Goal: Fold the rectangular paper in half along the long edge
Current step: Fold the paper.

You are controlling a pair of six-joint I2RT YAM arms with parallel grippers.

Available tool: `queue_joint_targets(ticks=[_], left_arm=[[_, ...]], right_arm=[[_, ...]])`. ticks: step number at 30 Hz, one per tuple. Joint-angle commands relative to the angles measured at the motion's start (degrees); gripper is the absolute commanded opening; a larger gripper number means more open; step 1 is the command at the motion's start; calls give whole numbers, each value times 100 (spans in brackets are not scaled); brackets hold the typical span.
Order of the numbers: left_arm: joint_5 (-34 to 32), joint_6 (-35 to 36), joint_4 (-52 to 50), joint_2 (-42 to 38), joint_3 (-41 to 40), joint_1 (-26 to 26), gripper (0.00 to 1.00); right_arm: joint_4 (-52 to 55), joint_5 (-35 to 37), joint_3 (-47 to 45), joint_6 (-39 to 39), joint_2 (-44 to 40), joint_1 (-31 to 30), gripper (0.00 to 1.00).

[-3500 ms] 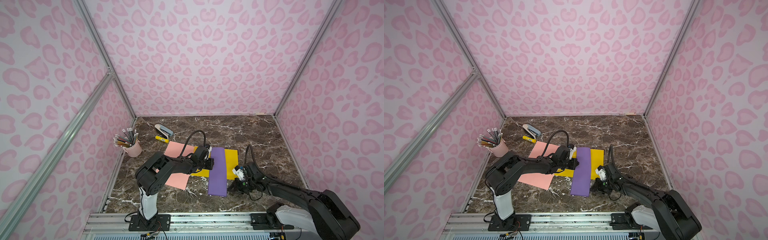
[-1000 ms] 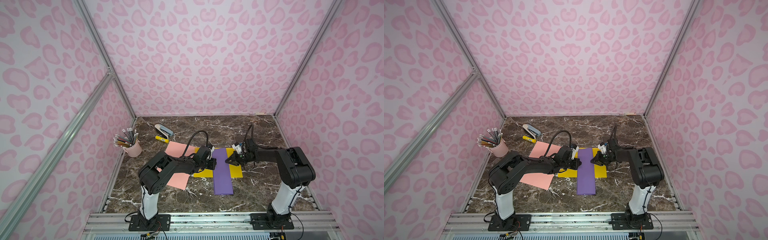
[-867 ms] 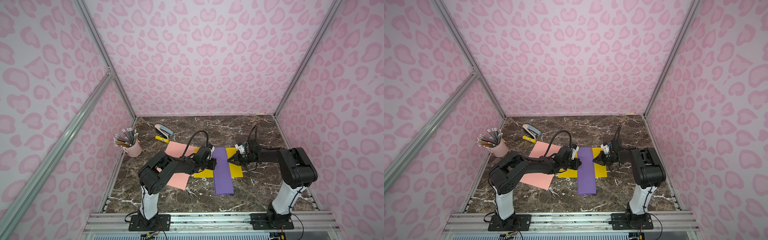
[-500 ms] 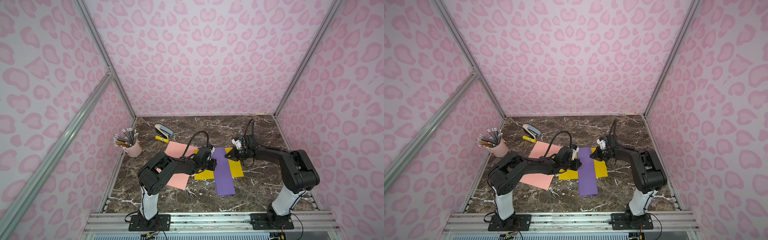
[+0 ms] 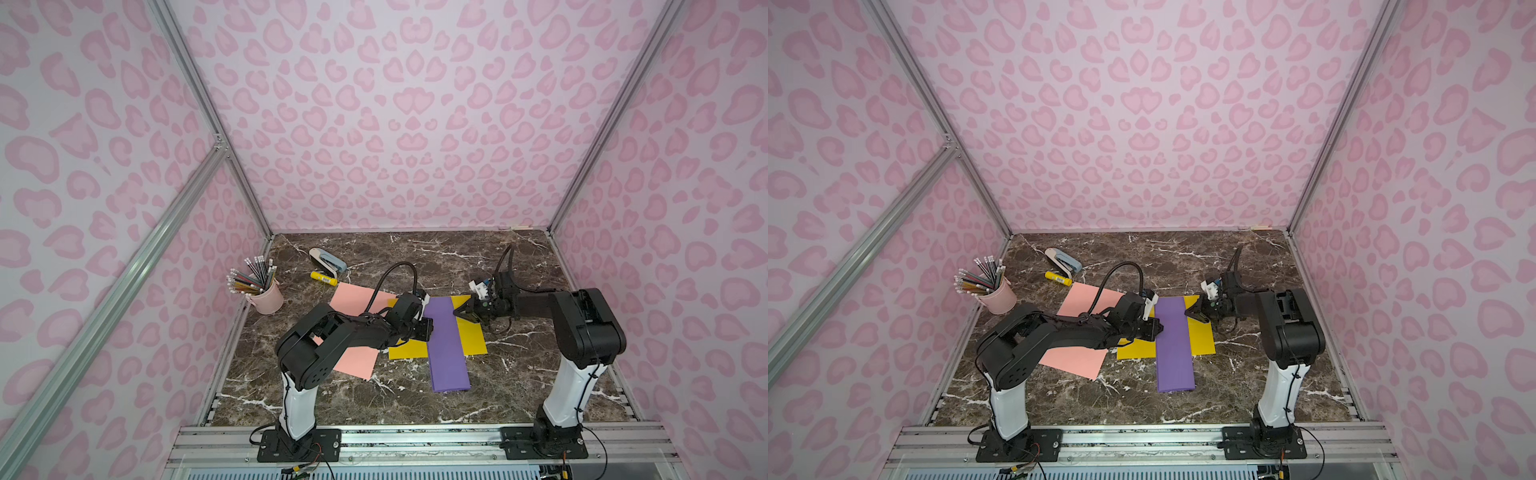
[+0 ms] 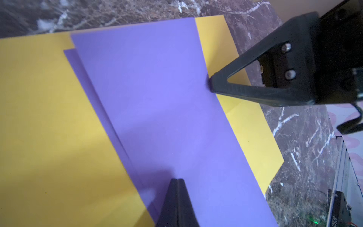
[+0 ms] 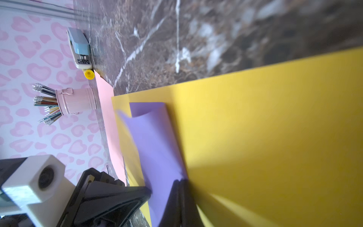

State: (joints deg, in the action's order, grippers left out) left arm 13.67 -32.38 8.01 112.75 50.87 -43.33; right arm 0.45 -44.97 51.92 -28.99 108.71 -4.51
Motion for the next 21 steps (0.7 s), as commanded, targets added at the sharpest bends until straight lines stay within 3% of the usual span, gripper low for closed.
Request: queue_joint_targets(ticks=[1,7,11,21], left_arm=[[-312,74,-1426,125,-110,-3,4],[-311,68,-1434,111,-150,-8,4],[-301,65,-1438,102,-142,-7,4],[-317,85,-1498,81,-135,-4,4]], right_arm=[[288,405,-90,149,-109,104,0],[496,311,288,26,-670,-461,0],[527,349,679,-62,-363,-667,0],[803,740,997,172,565,-193,0]])
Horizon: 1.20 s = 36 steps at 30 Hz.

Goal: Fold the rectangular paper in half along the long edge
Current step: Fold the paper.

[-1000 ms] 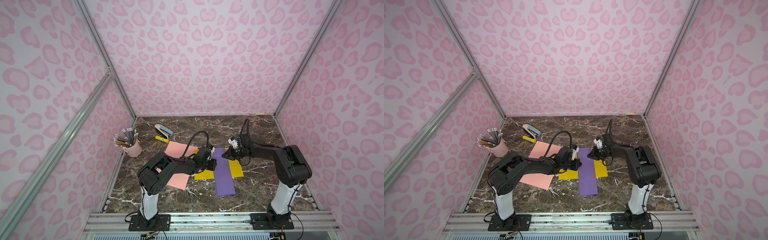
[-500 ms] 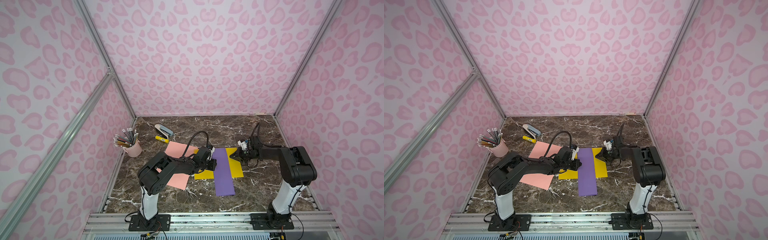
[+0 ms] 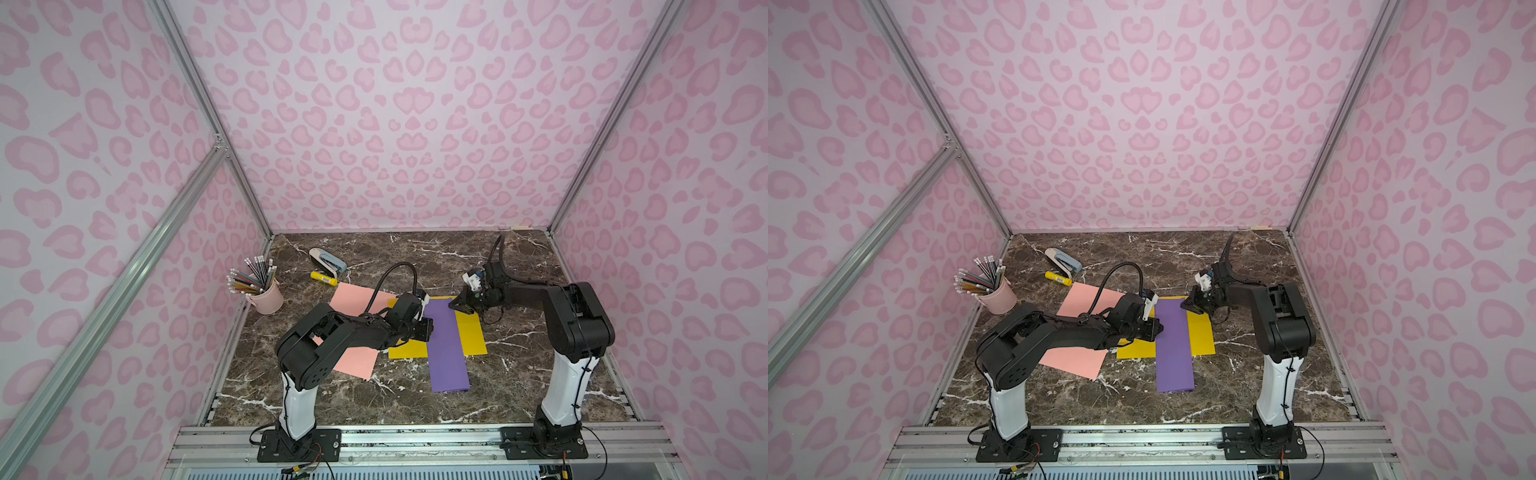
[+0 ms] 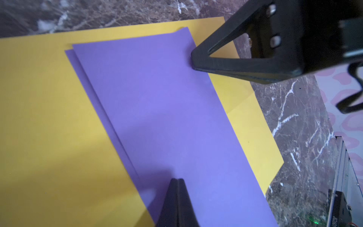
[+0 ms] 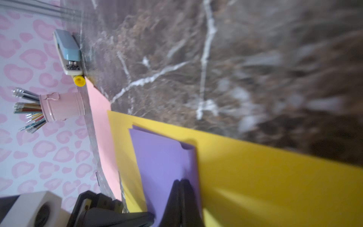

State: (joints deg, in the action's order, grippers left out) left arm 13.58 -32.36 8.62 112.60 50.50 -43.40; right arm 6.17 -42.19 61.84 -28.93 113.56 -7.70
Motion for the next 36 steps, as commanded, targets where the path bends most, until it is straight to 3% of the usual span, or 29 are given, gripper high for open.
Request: queue_joint_targets(ticks=[1,6,12,20,26,36], left_arm=[[-316,81,-1550,83,-103,-2,4],[-314,108,-1601,113,-63,-2,4],[-327,124,-1656,131,-10,-2,4],[-322,95,-1667,140,-22,-2,4],[-327,82,-1696,140,-12,-10,4],[-337,74,-1681,165,-34,-10,4]], right_arm=[[273,519,-65,200,71,225,0],[371,453,-286,291,-174,603,0],[254,47,-180,154,-858,185,0],[29,196,284,-58,-198,-307,0],[90,407,278,-36,112,-60,0],[209,451,-308,285,-459,670,0]])
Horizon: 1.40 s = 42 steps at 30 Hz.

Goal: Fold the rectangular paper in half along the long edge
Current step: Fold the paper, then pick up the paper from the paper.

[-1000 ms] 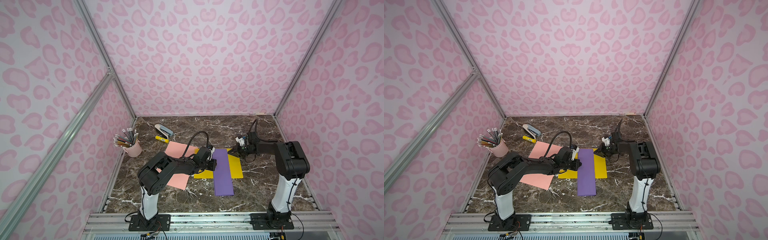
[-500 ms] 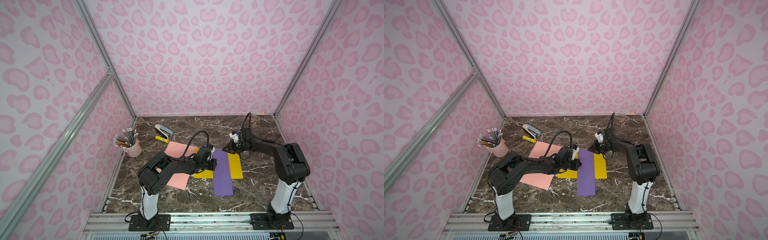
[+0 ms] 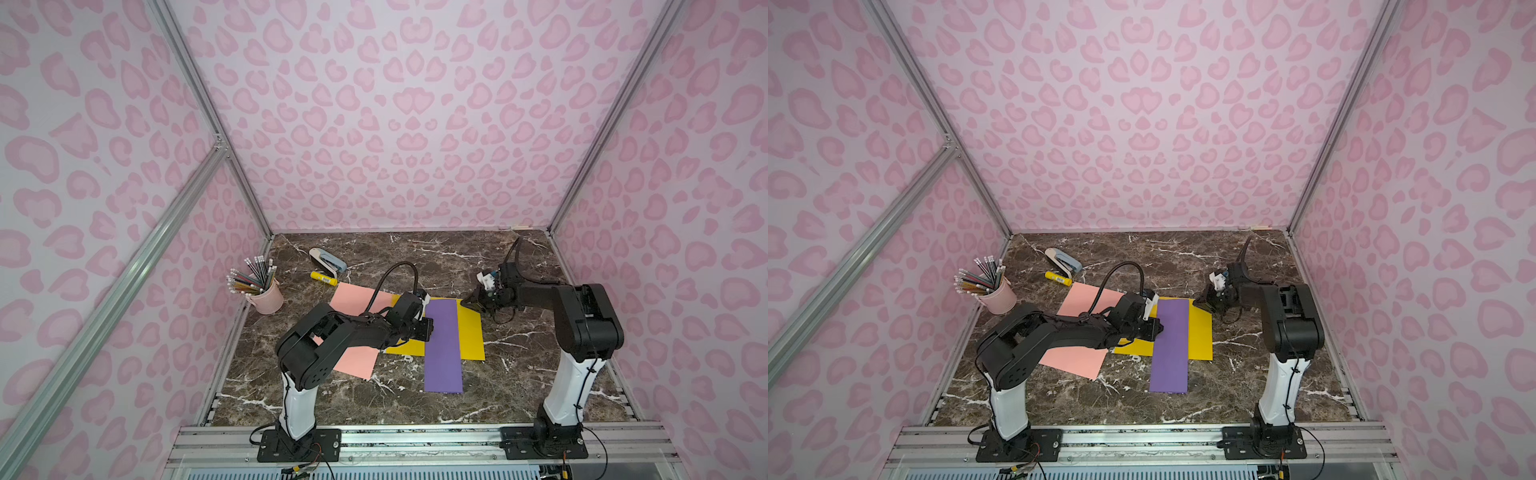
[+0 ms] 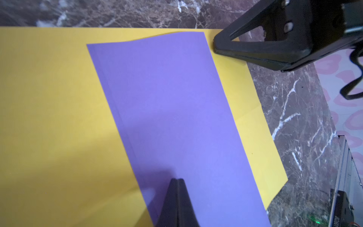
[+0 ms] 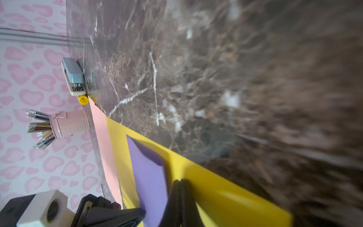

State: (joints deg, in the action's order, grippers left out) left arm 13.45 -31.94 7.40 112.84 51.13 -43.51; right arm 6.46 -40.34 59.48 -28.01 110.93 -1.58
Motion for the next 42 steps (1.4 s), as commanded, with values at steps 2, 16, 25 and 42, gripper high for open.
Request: queue_joint_targets(ticks=[2,16,25,42], left_arm=[[-323,30,-1547,142,-95,0,4],[-299,17,-1443,237,-104,-42,4],[-274,-49,-1417,304,-24,-120,4],[-299,-5,-1457,405,10,-141,4]], right_arm=[[173,135,-249,202,-610,18,0],[-187,-612,-2282,484,-1940,-351,46],[-689,-603,-2285,156,-1640,-864,46],[-213,-211,-2014,35,-2016,-1132,40]])
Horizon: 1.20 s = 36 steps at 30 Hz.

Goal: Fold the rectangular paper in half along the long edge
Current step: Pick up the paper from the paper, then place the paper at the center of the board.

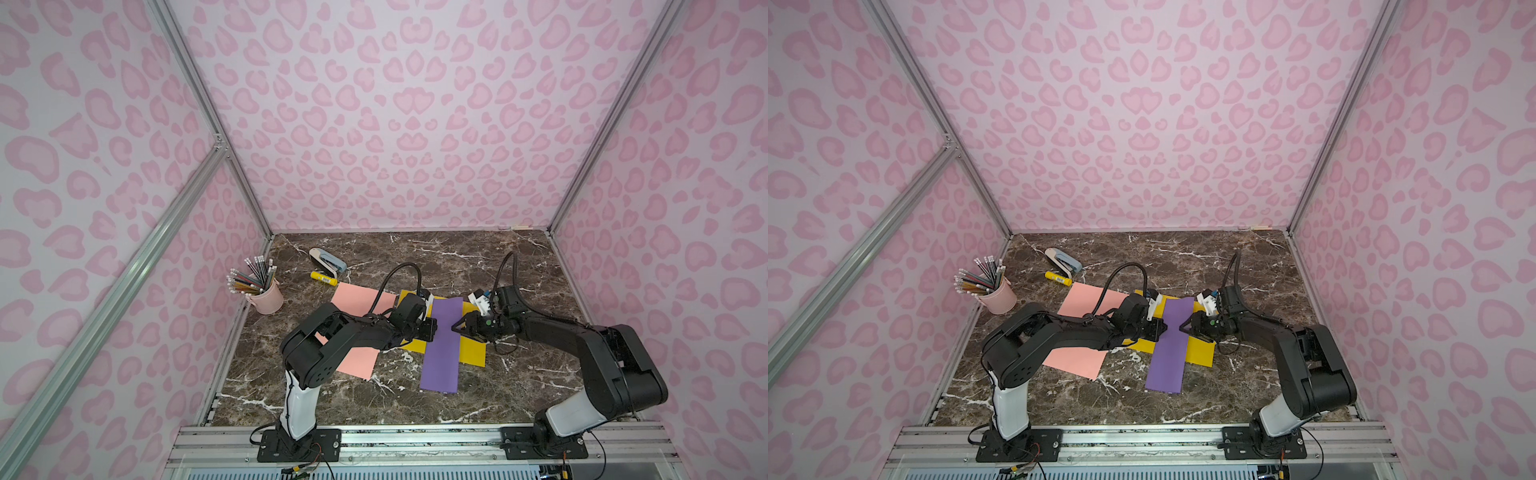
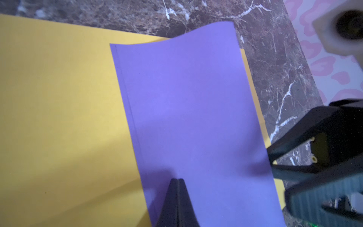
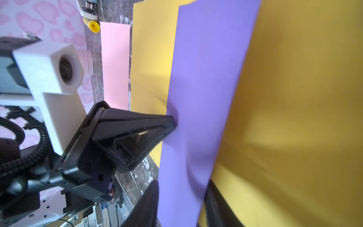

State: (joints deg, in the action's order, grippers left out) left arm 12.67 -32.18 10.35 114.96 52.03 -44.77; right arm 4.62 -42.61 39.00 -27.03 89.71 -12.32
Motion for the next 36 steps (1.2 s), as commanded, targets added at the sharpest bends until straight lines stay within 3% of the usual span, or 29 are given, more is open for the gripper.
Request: queue_joint_targets(ticks=[1,6,13,20,23,27,31,36], left_arm=[[-216,23,-1748,194,-76,-14,4],[-234,19,-1729,193,-114,-14,4],[-249,2,-1728,118,-168,-14,4],[-307,-5,-1970,-547,198,-11,5],[-370,49,-2210,-1053,677,-14,44],[-734,196,-2788,-1795,1429,-5,81],[-1159,267,-3189,-2812,1639,38,91],[-1521,92,-3407,-4354,965,211,99]], right_arm=[[-92,-5,13,-94,146,-69,40],[-287,32,-39,-255,175,-119,33],[-244,196,-59,-264,224,-139,0],[-269,57,-121,-286,52,-143,0],[-161,-68,47,-271,-32,-146,0],[210,-145,533,-104,-42,3,0],[573,-363,987,113,-84,747,0],[640,-605,1192,93,-82,2280,0]])
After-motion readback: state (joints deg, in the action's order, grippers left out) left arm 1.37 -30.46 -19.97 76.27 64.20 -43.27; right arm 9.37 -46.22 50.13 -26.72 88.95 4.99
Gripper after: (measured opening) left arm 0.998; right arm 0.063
